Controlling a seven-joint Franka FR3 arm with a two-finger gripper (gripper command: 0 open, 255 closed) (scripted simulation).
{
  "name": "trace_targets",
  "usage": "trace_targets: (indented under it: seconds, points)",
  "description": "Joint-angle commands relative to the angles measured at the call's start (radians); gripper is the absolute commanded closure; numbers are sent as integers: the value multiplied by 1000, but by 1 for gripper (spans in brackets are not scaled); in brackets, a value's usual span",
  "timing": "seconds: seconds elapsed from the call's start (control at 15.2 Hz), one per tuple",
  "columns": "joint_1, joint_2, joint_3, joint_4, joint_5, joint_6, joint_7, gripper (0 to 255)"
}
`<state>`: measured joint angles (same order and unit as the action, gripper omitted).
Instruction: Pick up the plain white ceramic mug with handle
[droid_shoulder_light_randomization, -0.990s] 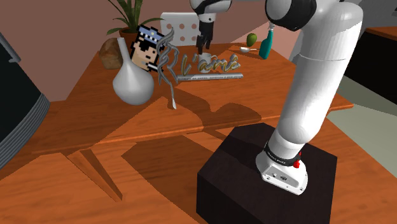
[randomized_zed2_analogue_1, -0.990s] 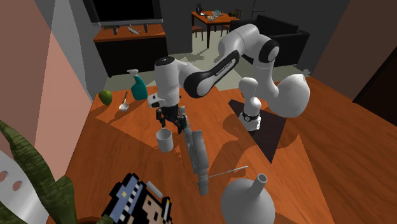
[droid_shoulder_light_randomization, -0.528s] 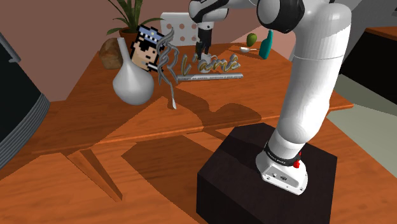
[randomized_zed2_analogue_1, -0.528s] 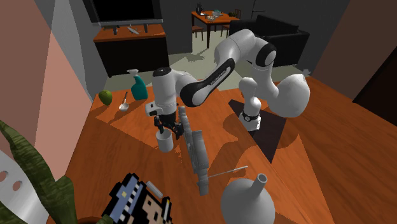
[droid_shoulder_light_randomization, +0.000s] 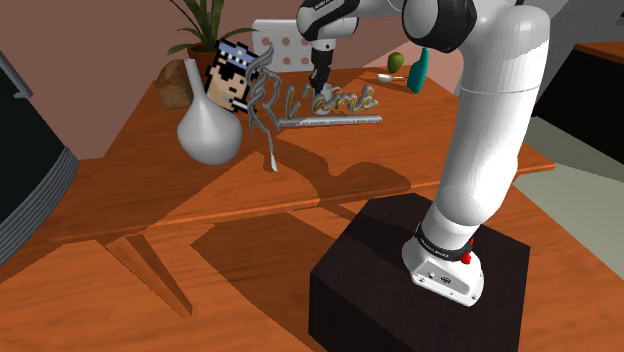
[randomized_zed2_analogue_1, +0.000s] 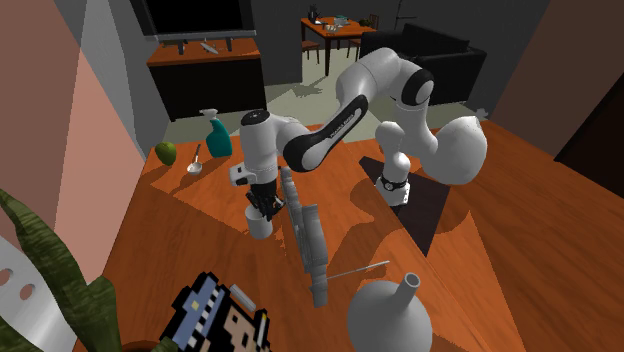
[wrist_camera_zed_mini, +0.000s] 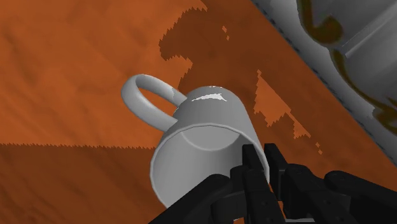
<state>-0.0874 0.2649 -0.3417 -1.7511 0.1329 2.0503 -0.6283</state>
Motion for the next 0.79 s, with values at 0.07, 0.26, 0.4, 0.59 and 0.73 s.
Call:
trace_targets:
  seconds: [0.07, 0.26, 0.4, 0.59, 0.73]
  points:
    - [0, 0, 0, 0, 0, 0, 0, 255]
    - [0, 1, 0, 0, 0, 1, 1, 255]
    - [1, -6, -1, 17, -4, -23, 4, 255]
    - [1, -16, -3, 46, -9, -60, 8, 255]
    - [1, -21, -3, 66, -12, -85, 10, 255]
